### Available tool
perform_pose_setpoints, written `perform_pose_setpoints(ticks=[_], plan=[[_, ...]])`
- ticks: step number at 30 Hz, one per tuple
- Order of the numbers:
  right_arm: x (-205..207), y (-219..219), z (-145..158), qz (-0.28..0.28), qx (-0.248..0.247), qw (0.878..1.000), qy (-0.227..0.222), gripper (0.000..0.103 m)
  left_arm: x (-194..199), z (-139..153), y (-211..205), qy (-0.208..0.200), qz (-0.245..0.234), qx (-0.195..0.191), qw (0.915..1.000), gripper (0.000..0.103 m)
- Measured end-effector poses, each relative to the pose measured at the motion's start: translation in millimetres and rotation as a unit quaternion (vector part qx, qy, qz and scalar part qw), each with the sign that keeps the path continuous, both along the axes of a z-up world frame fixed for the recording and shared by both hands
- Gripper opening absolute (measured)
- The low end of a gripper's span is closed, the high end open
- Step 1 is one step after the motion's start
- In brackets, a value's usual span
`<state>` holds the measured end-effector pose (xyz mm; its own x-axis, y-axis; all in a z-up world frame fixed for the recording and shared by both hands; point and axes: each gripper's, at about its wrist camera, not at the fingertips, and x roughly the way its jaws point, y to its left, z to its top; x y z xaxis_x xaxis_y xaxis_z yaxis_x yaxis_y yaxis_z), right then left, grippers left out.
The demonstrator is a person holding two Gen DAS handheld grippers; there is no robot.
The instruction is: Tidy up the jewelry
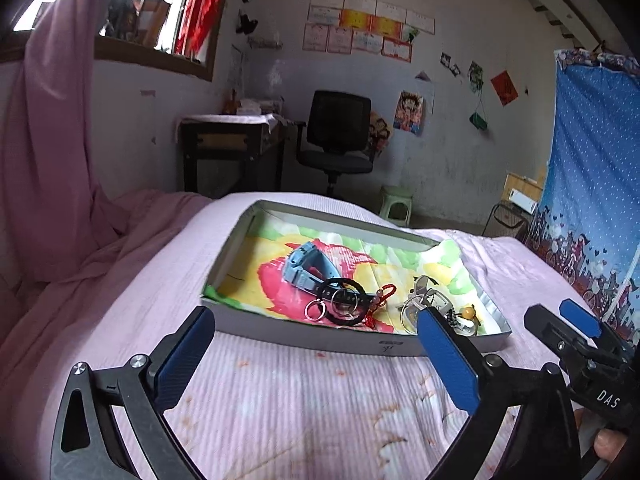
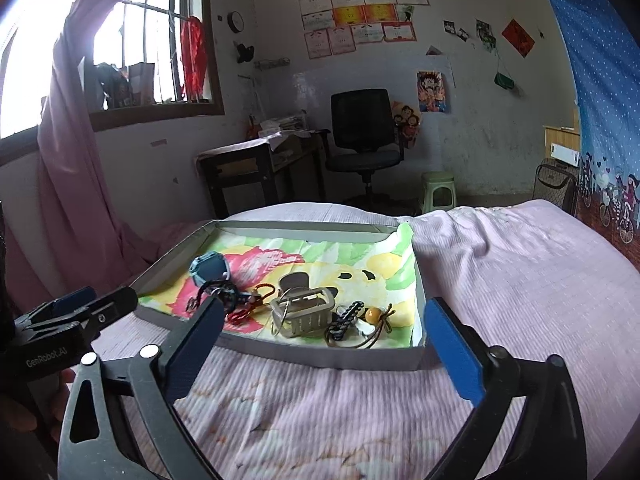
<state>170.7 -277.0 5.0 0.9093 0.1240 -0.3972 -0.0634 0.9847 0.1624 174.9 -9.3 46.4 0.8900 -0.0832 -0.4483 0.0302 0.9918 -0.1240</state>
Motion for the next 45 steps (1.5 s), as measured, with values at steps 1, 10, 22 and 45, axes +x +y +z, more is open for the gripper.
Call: perform_pose_setpoints(ticks=[1, 10, 22, 45], plan=[[-5.2, 1.6, 0.2, 0.001, -0.002, 1.000, -0.001, 0.100, -4.7, 0.3, 2.0, -0.003, 0.000, 0.000, 1.0000, 0.102], [-42.8, 8.2, -1.0, 0.010, -0.017, 1.000, 0.007, 0.101, -52.2, -2.1, 21.0, -0.025, 0.011, 0.005, 0.9996, 0.103], [-78.6, 13.1, -14.3, 0.010, -0.022, 0.999, 0.026, 0.101, -85.4, -16.4, 35.2, -0.028, 0.023, 0.001, 0.9994, 0.103], [-79.2, 20.3, -17.4, 0.013, -0.029, 0.999, 0.031, 0.102, -89.4, -22.1, 36.5, -0.022, 0.024, 0.003, 0.9995, 0.103]])
